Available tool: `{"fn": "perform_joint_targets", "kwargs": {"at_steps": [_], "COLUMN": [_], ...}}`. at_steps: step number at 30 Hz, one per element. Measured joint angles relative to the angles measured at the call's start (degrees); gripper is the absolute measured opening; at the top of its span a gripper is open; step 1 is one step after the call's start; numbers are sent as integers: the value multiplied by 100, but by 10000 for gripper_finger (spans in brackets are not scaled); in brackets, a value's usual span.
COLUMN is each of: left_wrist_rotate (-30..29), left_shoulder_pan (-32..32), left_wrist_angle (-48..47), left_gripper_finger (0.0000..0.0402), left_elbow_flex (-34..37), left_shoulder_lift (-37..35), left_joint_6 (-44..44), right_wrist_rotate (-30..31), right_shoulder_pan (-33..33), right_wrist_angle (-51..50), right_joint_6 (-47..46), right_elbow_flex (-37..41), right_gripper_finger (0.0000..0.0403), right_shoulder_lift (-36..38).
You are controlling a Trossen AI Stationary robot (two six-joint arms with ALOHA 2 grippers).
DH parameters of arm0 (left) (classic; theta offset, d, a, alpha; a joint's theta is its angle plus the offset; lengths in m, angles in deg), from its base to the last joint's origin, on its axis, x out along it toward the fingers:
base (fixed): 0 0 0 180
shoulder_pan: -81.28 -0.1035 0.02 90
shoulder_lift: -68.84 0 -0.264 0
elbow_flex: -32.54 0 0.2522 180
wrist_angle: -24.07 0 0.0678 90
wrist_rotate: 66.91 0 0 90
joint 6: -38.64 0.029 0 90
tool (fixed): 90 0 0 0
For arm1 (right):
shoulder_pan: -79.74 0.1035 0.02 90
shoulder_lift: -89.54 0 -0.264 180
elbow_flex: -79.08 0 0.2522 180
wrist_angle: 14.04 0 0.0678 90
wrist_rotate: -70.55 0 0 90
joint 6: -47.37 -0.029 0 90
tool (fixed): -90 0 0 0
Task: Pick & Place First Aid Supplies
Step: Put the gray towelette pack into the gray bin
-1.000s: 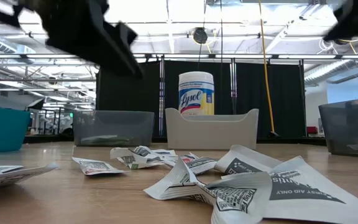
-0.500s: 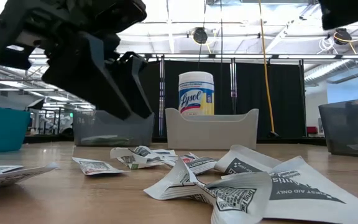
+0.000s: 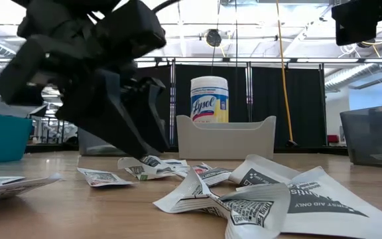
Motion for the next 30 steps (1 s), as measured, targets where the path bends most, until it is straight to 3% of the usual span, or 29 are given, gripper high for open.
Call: {"fn": "perform_joint_targets", "kwargs": {"at_steps": [30], "left_wrist_rotate": [296], "left_shoulder_pan": [-91], "left_wrist_angle": [-242], "left_gripper_finger": [203], "left_elbow_flex": [-2], "left_shoulder_lift": [90], "left_joint_6": [116], "right_wrist_rotate": [2], "right_shoulder_pan": [1], "right_wrist_angle": [-102], "right_joint_6": [-20], "right_elbow_flex": [0], "right_gripper_finger": [226], "right_shoulder_lift": [0]}}
